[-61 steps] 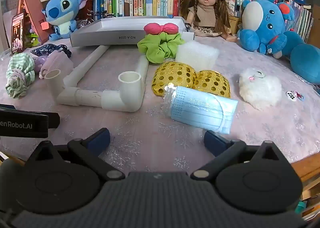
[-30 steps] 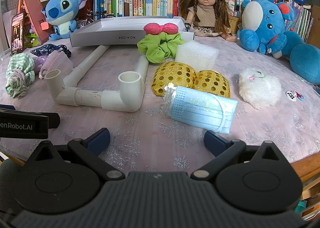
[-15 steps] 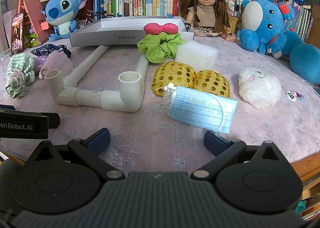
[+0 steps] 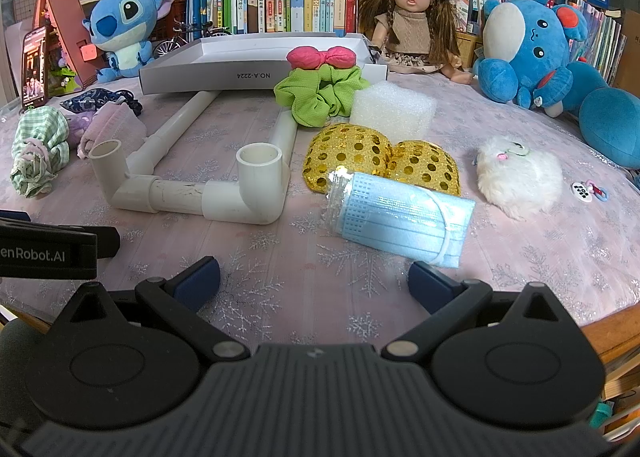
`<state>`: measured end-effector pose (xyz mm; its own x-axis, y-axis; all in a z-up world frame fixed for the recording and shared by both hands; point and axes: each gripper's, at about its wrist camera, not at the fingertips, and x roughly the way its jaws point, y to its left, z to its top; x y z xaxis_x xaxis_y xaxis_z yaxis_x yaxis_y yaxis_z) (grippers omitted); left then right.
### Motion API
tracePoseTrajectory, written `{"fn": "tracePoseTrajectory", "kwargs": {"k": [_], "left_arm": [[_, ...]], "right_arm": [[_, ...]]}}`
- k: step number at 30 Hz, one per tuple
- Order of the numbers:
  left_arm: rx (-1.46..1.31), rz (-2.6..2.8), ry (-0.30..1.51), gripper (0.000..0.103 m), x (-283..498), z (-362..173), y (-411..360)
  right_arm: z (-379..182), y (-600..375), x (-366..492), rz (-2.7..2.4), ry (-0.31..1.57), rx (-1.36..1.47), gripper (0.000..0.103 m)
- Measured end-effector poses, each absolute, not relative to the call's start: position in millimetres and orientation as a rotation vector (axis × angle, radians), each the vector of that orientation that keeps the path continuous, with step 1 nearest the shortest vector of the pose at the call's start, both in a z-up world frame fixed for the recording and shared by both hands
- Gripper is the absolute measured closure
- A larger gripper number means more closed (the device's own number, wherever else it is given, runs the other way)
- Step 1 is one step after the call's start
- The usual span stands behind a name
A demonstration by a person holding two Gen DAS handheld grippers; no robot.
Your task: Organize soft objects
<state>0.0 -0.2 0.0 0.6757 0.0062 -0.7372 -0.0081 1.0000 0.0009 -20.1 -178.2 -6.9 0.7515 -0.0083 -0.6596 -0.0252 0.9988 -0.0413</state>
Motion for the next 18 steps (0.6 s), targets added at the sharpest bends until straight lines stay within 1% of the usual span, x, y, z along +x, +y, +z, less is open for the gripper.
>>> {"fn": "tracePoseTrajectory", "kwargs": {"k": [18], "left_arm": [[0.013,-0.028,0.836,0.000,0.8,1.2,3.6]], "right_arm": [[-7.8,-181.5,-21.9,0.029,0.701,-0.048,0.000]]}}
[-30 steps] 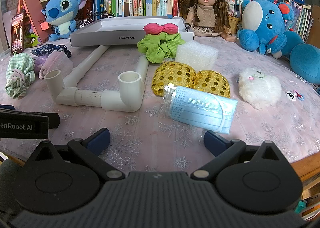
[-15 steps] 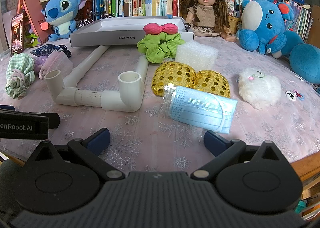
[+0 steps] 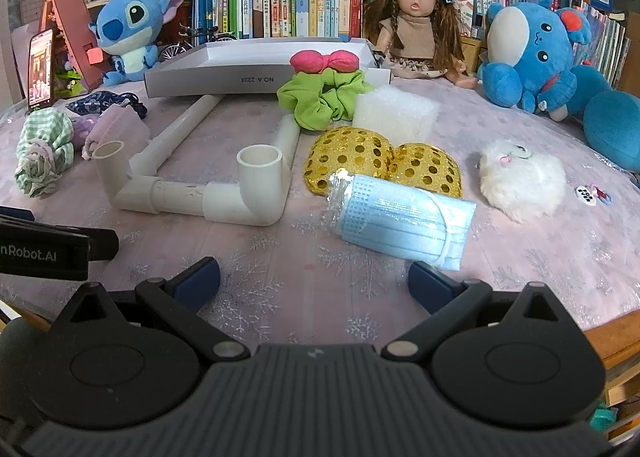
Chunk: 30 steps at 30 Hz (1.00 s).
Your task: Organize soft objects
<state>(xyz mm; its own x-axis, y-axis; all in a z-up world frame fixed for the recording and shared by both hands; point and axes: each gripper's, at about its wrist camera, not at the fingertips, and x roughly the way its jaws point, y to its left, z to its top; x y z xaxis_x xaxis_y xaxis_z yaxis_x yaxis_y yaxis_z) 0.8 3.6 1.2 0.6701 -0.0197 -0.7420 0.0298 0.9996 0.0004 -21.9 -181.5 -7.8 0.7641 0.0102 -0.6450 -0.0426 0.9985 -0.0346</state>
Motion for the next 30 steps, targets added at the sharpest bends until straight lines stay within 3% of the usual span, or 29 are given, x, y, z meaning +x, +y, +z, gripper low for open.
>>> {"fn": "tracePoseTrajectory", "kwargs": {"k": [13,20,30], "left_arm": [[0.024,-0.072,0.774,0.000,-7,-2,8],[-0.047,-0.119,0.762,0.005,-6,11,16],[-0.026,-0.029,0.504,0.003,-29,52,38]], "right_arm": [[-11,-185,-27,0.053,0.645,-0.030,0.000],[1,-199,-30,0.072,0.596,0.057,0.000],[19,-220,-33,0.006,0.467,0.080,0.000]]}}
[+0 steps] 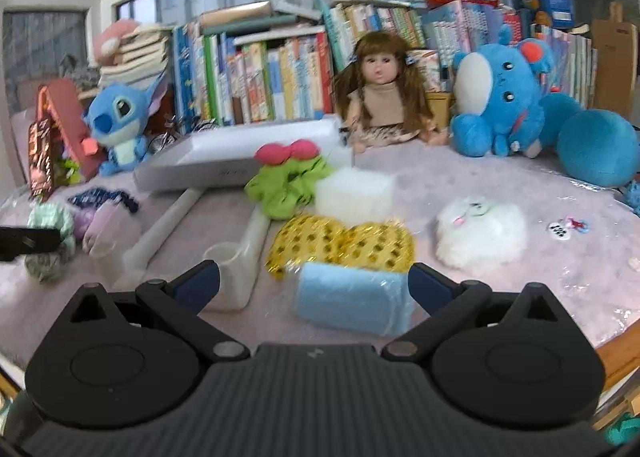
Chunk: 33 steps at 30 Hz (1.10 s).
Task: Organize soft objects
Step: 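Grasp the green gingham bundle with the left tool while the right tool grasps the mask package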
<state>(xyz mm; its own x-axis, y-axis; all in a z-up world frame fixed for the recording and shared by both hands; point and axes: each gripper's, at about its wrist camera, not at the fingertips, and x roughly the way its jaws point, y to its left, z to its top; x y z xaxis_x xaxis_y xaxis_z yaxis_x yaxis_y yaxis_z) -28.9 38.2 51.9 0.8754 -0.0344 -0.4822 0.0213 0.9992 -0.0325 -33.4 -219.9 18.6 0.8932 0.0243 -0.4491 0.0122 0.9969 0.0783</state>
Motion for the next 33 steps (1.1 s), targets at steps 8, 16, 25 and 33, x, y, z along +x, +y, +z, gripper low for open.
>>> {"fn": "tracePoseTrajectory", "kwargs": {"k": [8,16,25,33], "left_arm": [[-0.035,0.109,0.473,0.006,-24,59,66],[-0.079,0.179,0.559,0.012,-9,32,79],[-0.120,0.201,0.586,0.012,5,19,82],[-0.132,0.215,0.598,0.012,14,10,80]], "right_arm": [[20,-225,-29,-0.054,0.436,0.038,0.002],[13,-211,-33,-0.052,0.449,-0.040,0.007],[7,-217,-26,-0.096,0.480,0.013,0.007],[-1,-221,-20,-0.116,0.511,0.057,0.007]]}}
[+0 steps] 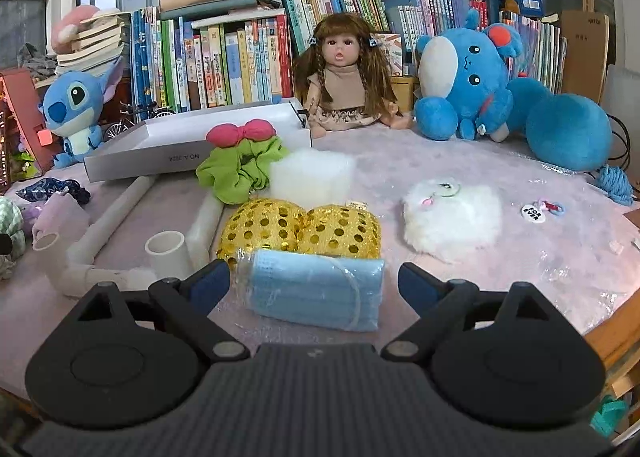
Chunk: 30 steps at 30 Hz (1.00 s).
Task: Organize soft objects
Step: 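Grasp the green gingham bundle with the left tool while the right tool grasps the mask package, then carry the gingham bundle to the white box with the left tool while the right tool carries the mask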
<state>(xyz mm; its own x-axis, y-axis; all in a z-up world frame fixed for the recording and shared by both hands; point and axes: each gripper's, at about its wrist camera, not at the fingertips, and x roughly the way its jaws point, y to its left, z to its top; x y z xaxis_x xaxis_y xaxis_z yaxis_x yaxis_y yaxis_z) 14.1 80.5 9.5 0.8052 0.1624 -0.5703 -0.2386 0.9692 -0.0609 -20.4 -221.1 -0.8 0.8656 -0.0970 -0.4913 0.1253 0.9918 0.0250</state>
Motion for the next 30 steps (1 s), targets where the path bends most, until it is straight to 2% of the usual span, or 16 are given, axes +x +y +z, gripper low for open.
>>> {"fn": "tracePoseTrajectory", "kwargs": {"k": [3,6,8,11,17,22,30], "left_arm": [[-0.154,0.203,0.604,0.016,19,7,82],[-0.182,0.183,0.614,0.034,23,6,83],[-0.206,0.174,0.627,0.051,24,5,85],[-0.235,0.170,0.630,0.059,23,4,86],[-0.228,0.165,0.584,0.062,12,12,84],[-0.200,0.137,0.553,0.062,5,21,76],[-0.195,0.090,0.547,0.062,5,30,69]], "right_arm": [[-2,-219,-18,-0.115,0.517,0.056,0.007],[-4,-218,-16,-0.109,0.523,0.057,0.007],[-5,-217,-14,-0.105,0.528,0.056,0.007],[-6,-215,-13,-0.097,0.532,0.055,0.007],[-5,-212,-11,-0.095,0.532,0.053,0.016],[-3,-215,-12,-0.105,0.530,0.074,0.038],[5,-220,-18,-0.118,0.501,0.078,0.060]]}}
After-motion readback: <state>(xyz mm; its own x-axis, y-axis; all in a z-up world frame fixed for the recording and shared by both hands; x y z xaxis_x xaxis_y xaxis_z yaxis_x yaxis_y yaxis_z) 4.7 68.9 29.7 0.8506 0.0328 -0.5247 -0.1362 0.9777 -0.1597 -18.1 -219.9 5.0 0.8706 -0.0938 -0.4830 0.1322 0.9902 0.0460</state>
